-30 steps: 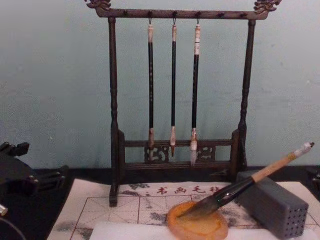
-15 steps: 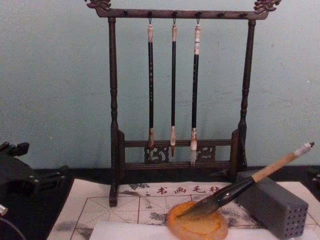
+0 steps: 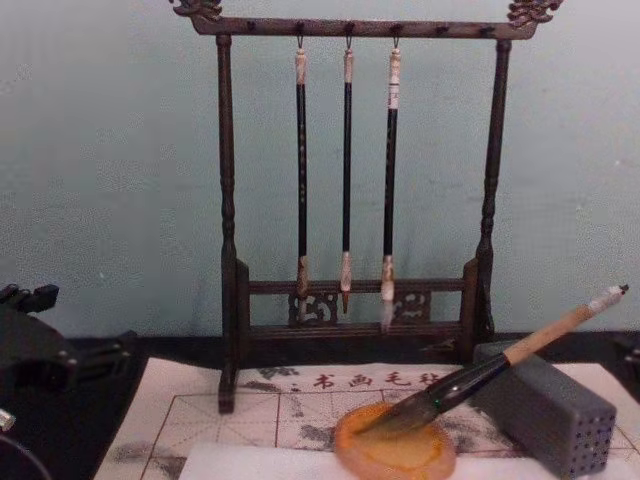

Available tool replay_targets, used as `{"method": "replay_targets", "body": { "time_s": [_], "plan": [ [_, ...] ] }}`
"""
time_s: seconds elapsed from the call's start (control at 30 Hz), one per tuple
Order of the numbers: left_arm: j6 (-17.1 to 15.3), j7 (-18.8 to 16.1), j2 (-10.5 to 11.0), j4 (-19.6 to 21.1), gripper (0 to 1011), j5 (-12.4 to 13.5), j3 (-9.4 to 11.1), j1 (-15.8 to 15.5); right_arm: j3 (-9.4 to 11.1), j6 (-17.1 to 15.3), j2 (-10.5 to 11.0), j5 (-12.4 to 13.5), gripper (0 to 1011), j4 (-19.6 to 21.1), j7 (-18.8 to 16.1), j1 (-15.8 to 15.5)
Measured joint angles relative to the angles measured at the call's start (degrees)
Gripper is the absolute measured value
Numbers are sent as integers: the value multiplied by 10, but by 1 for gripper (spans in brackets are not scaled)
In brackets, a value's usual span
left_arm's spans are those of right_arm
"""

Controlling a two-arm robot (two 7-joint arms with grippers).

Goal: Pick up the brush from the inkstone, write on the paper, then place the brush back to its original position.

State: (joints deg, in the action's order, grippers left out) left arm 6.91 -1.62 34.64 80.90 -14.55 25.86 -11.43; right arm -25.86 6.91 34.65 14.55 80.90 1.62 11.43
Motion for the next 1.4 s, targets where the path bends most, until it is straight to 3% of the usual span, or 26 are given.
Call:
{"method": "replay_targets", "body": {
  "time_s": [0.4, 0.57, 0.83, 0.87, 0.97, 1.03, 1.1, 1.27, 1.33, 1.4],
  "plan": [
    [0, 0, 0, 0, 1001, 0, 0, 0, 3, 0, -1, 2, 1000, 0, -4, -1],
    [0, 0, 0, 0, 1001, 0, 0, 0, 19, -1, -8, 29, 1000, 6, -25, -9],
    [0, 0, 0, 0, 1001, 0, 0, 0, 63, -32, -27, 136, 1000, 31, -89, -36],
    [0, 0, 0, 0, 1001, 0, 0, 0, 72, -46, -33, 160, 1000, 34, -102, -40],
    [0, 0, 0, 0, 1001, 0, 0, 0, 87, -69, -43, 200, 1000, 39, -119, -45],
    [0, 0, 0, 0, 1001, 0, 0, 0, 104, -99, -58, 245, 1000, 42, -135, -50],
    [0, 0, 0, 0, 1001, 0, 0, 0, 108, -109, -62, 258, 1000, 43, -139, -50],
    [0, 0, 0, 0, 1001, 0, 0, 0, 141, -171, -96, 347, 1000, 37, -148, -52],
    [0, 0, 0, 0, 1001, 0, 0, 0, 144, -177, -100, 358, 1000, 36, -147, -51],
    [0, 0, 0, 0, 1001, 0, 0, 0, 151, -191, -109, 387, 1000, 32, -144, -50]
  ]
}}
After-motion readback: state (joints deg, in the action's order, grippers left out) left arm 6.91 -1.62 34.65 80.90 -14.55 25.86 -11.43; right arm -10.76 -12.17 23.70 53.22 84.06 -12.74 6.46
